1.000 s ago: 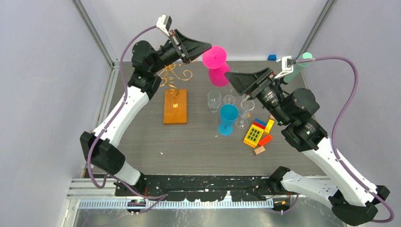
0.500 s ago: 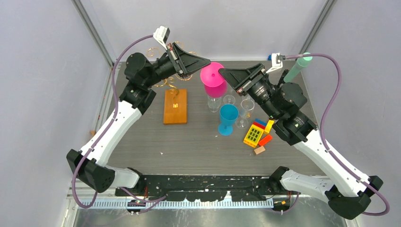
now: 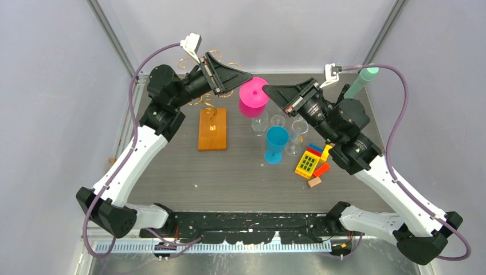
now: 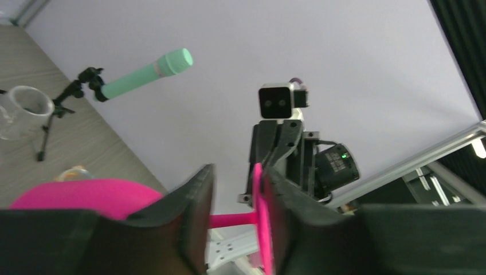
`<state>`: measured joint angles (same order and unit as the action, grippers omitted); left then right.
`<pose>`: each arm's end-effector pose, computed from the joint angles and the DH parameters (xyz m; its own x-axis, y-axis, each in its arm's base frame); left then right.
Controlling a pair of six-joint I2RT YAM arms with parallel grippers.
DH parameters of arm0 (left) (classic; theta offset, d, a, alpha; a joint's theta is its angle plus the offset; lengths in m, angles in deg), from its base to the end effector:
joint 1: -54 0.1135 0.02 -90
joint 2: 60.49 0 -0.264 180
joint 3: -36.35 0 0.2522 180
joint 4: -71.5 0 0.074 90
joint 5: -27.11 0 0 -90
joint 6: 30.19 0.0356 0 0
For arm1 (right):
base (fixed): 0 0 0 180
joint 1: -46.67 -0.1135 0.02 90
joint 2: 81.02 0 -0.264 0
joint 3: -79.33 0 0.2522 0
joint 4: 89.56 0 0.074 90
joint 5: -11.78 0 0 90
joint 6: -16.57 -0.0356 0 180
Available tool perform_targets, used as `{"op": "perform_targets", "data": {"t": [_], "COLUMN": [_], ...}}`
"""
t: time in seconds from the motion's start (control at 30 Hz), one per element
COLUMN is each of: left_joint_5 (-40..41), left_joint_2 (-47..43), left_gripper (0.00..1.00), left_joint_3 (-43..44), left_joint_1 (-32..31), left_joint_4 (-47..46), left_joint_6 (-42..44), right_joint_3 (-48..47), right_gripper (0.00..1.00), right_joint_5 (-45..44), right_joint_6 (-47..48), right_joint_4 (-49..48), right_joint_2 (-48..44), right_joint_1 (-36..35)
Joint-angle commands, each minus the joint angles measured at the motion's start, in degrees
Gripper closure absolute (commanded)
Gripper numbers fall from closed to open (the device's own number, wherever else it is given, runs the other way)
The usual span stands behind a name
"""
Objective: Take the wine glass off the wine glass rack
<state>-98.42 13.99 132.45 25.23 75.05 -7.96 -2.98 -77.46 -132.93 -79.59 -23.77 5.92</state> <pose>0.2370 -0.1537 0.4927 -0.7080 -0.4707 -0.5265 0.5831 0.0311 -0.8118 0.1599 0.1384 0.4709 -0.4706 0.7317 -0.4930 -0.5061 0.2338 0.8302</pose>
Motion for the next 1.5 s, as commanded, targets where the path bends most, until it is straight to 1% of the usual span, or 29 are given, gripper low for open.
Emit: {"op": "perform_targets", "data": {"t": [0.0, 0.03, 0.1, 0.17, 0.27, 0.33, 0.5, 0.67, 0.8, 1.0, 1.1, 1.23, 1.3, 1.37, 1.4, 1.43, 1.47], "left_joint_5": [1.78, 2.34, 3.67, 4.81, 5.65, 6.05, 5.91, 5.64, 3.91, 0.06, -1.20, -1.65, -2.53, -3.43, -3.85, -4.39, -4.86], "left_joint_2": [-2.82, -3.66, -5.12, -6.71, -8.71, -9.62, -9.85, -9.41, -8.41, -6.53, -5.77, -6.53, -6.63, -6.77, -6.72, -6.70, -6.71], "left_gripper": [0.51, 0.44, 0.32, 0.23, 0.14, 0.11, 0.07, 0.03, 0.03, 0.09, 0.10, 0.13, 0.17, 0.23, 0.27, 0.35, 0.40], "left_joint_3": [-0.26, -0.90, -2.40, -4.45, -7.81, -9.53, -11.50, -12.46, -12.85, -14.96, -15.23, -14.95, -14.56, -14.49, -14.38, -14.39, -14.31], "left_joint_1": [-0.14, -0.14, -0.09, -0.05, -0.05, 0.03, 0.03, 0.03, 0.03, 0.03, 0.03, 0.03, 0.03, 0.03, 0.02, -0.03, -0.05], "left_joint_4": [2.31, 2.77, 3.97, 4.60, 3.62, 3.07, 1.75, -2.27, -6.47, -20.54, -25.67, -27.09, -27.63, -29.46, -30.62, -31.76, -32.66], "left_joint_6": [3.92, 5.13, 7.17, 8.88, 9.45, 9.35, 6.93, 3.39, -1.43, -15.00, -20.15, -21.62, -22.50, -24.37, -25.33, -26.22, -27.02], "right_joint_3": [-1.51, -1.37, -0.91, -0.27, 1.34, 2.25, 3.99, 5.22, 5.50, 6.33, 6.70, 7.04, 7.25, 7.33, 7.52, 7.67, 8.03], "right_gripper": [1.00, 1.00, 1.00, 1.00, 1.00, 1.00, 1.00, 1.00, 1.00, 1.00, 1.00, 1.00, 1.00, 1.00, 1.00, 1.00, 1.00], "right_joint_5": [1.58, 1.50, 1.41, 1.07, 0.55, -0.04, -0.49, -0.49, -0.49, -2.94, -3.12, -2.99, -3.00, -3.03, -3.08, -3.38, -3.56], "right_joint_6": [-1.10, -1.17, -1.16, -1.25, -1.38, -1.28, -1.69, -2.46, -2.86, -4.96, -6.01, -7.77, -8.65, -9.41, -9.93, -10.15, -10.60], "right_joint_4": [-5.56, -5.76, -6.63, -7.56, -10.28, -11.67, -15.41, -18.84, -19.34, -20.47, -21.42, -22.92, -23.54, -23.83, -24.07, -24.25, -24.51], "right_joint_2": [-1.58, -1.78, -2.65, -4.42, -6.60, -8.27, -11.61, -13.19, -14.10, -14.14, -13.70, -12.82, -12.08, -11.51, -11.35, -11.06, -10.96], "right_joint_1": [-0.38, -0.34, -0.38, -0.38, -0.33, -0.37, -0.38, -0.38, -0.38, -0.38, -0.38, -0.38, -0.38, -0.38, -0.38, -0.38, -0.38]}}
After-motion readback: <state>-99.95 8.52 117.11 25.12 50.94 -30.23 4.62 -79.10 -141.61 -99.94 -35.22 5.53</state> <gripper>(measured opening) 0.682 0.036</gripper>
